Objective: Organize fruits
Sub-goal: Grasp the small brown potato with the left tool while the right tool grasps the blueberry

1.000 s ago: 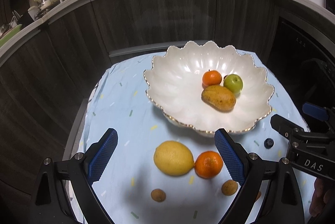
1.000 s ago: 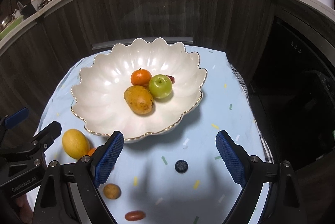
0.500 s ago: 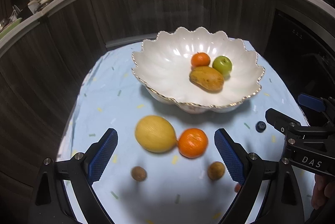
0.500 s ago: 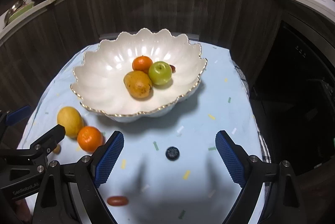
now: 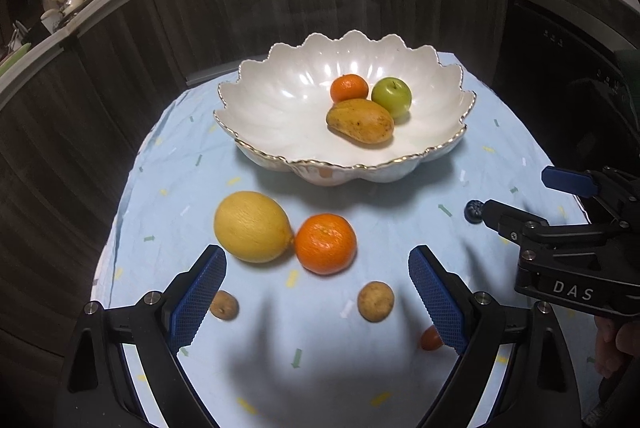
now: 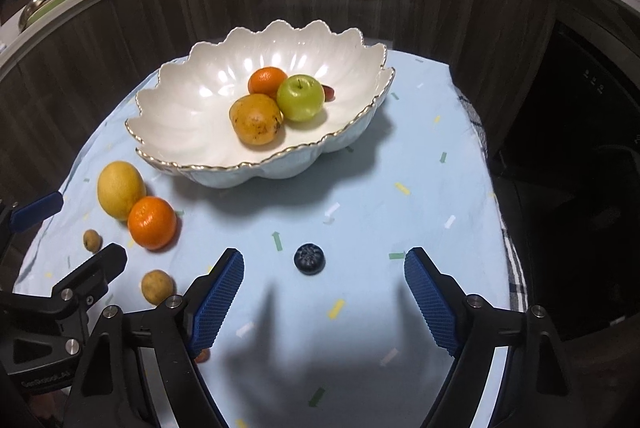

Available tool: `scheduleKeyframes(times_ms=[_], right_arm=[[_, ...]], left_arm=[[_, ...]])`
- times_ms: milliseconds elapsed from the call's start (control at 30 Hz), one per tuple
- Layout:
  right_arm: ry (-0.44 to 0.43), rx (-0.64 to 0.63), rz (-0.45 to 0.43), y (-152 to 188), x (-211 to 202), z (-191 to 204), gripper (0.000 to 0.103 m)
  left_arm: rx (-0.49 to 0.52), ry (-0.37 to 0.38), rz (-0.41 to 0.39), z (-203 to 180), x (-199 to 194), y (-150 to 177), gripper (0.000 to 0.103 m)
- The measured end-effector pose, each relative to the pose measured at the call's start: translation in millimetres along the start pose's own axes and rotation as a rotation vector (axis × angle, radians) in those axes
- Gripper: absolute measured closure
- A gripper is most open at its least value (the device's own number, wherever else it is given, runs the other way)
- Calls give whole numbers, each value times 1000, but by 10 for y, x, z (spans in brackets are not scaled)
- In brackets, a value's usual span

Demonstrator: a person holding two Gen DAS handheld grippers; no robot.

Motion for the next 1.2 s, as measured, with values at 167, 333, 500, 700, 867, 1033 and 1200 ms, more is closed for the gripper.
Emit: scheduleKeyframes(times_ms=[167, 333, 500, 700, 867, 1033, 1200], right_arm=[[-10, -24, -4, 22, 47, -25, 20], [-22, -57, -11, 23, 87, -23, 20], [-46, -92, -20, 39, 135, 8, 21], [-77, -90, -7, 72, 221, 28, 27], [-62, -122, -16, 81, 266, 76, 30], [-52, -132, -25, 79, 284, 90, 32], [-60, -133, -14, 94, 332, 96, 43]], left_arm=[[-12, 6, 0, -67, 24, 59, 12], [-11, 4, -11, -146, 37, 138, 14], [-13, 17, -10, -191, 79, 204, 24], [-4, 30, -5, -234, 135, 246, 31], [-4, 43, 22, -227, 226, 292, 37], [-1, 66, 36, -247, 284, 331, 47], [-10, 80, 36, -236, 296, 344, 51]])
Point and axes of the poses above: each gripper's, at about its wrist camera, not at the fingertips, and x roughly the way its jaws point, z to its left, y to its underside, the point moved 1 cm from there along x, roughly the way its jaws point, and after that the axes turned 2 degrees about -y, right-handed, at the moved point
